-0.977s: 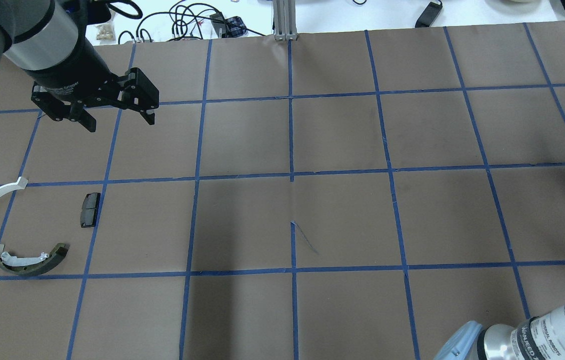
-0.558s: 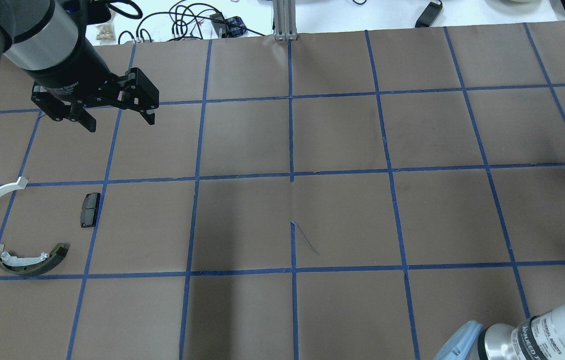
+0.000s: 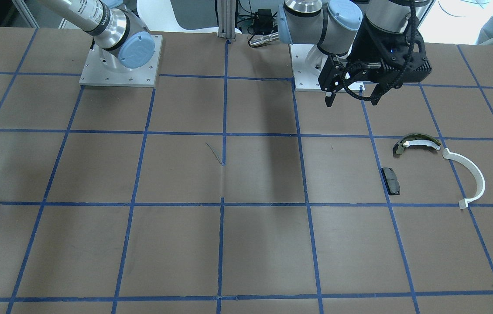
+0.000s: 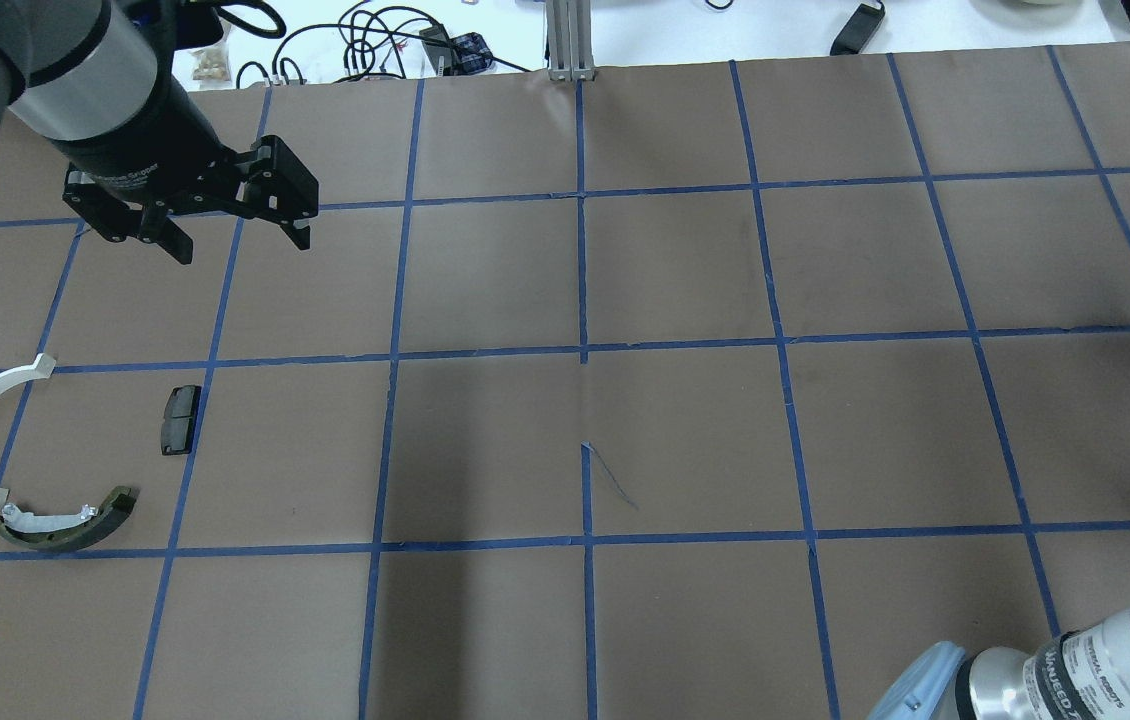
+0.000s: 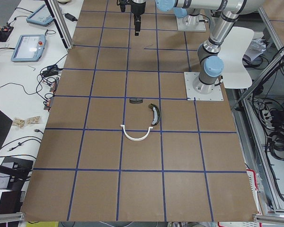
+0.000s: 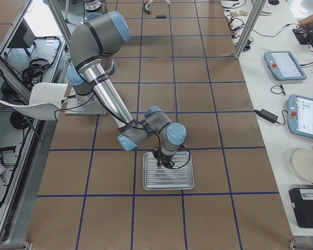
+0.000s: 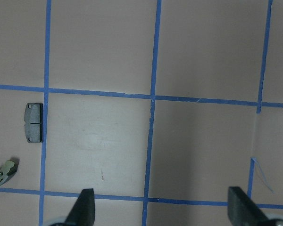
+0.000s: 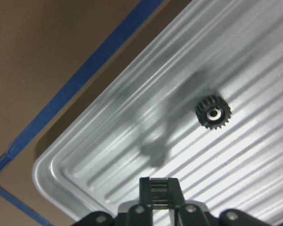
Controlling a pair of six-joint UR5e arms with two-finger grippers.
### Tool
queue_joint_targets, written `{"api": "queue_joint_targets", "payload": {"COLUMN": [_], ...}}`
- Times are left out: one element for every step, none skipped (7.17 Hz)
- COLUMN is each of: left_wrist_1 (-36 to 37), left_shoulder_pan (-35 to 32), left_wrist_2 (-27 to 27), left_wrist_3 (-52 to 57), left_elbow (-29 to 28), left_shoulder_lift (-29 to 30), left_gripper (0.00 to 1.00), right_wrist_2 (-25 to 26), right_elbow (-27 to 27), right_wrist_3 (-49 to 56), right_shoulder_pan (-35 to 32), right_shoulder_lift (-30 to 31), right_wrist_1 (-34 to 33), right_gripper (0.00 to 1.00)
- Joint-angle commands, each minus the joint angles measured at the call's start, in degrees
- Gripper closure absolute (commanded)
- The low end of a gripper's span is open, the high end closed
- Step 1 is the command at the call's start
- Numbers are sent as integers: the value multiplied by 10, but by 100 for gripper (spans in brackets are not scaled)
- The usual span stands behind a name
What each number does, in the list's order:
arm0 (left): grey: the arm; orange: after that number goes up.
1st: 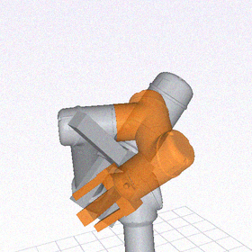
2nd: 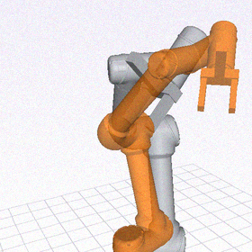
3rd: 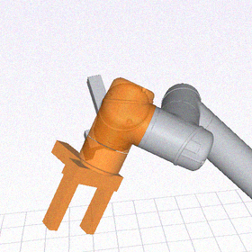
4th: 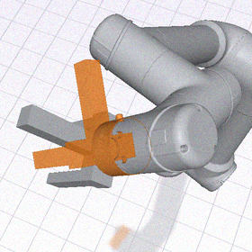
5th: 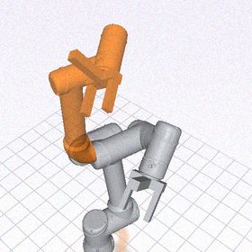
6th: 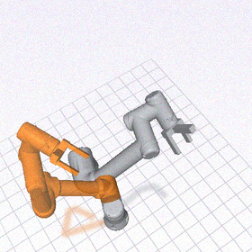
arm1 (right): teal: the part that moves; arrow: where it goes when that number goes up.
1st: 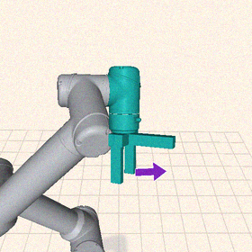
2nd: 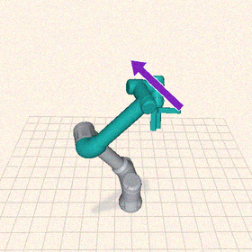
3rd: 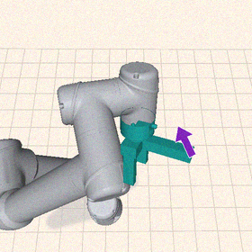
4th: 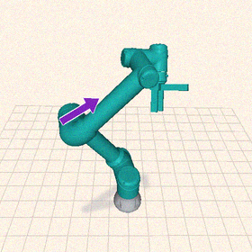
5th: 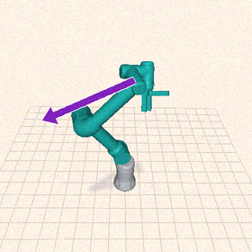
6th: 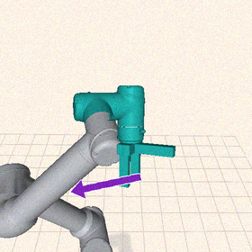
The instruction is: Place bearing gear from tray to pile
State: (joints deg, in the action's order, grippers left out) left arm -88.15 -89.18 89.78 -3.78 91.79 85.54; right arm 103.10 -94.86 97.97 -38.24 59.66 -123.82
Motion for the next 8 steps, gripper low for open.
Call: {"api": "queue_joint_targets", "payload": {"left_wrist_1": [0,0,0,0,0,0,0,0], "left_shoulder_pan": [1,1,1,1,1,1,1,1], "left_wrist_2": [0,0,0,0,0,0,0,0], "left_wrist_3": [0,0,0,0,0,0,0,0], "left_elbow": [0,0,0,0,0,0,0,0], "left_shoulder_lift": [0,0,0,0,0,1,0,0], "left_gripper": [0,0,0,0,0,0,0,0], "right_wrist_2": [11,-10,-39,-61,-83,-112,-146,-184], "right_elbow": [-5,-4,-5,-5,-6,-6,-6,-6], "right_wrist_3": [-46,-109,-199,-291,-377,-477,-580,-683], "right_shoulder_pan": [-24,-49,-81,-125,-177,-235,-291,-346], "right_shoulder_lift": [67,103,136,156,171,184,189,192], "right_wrist_1": [26,100,174,230,262,277,282,286], "right_gripper": [100,100,100,100,100,100,100,100]}}
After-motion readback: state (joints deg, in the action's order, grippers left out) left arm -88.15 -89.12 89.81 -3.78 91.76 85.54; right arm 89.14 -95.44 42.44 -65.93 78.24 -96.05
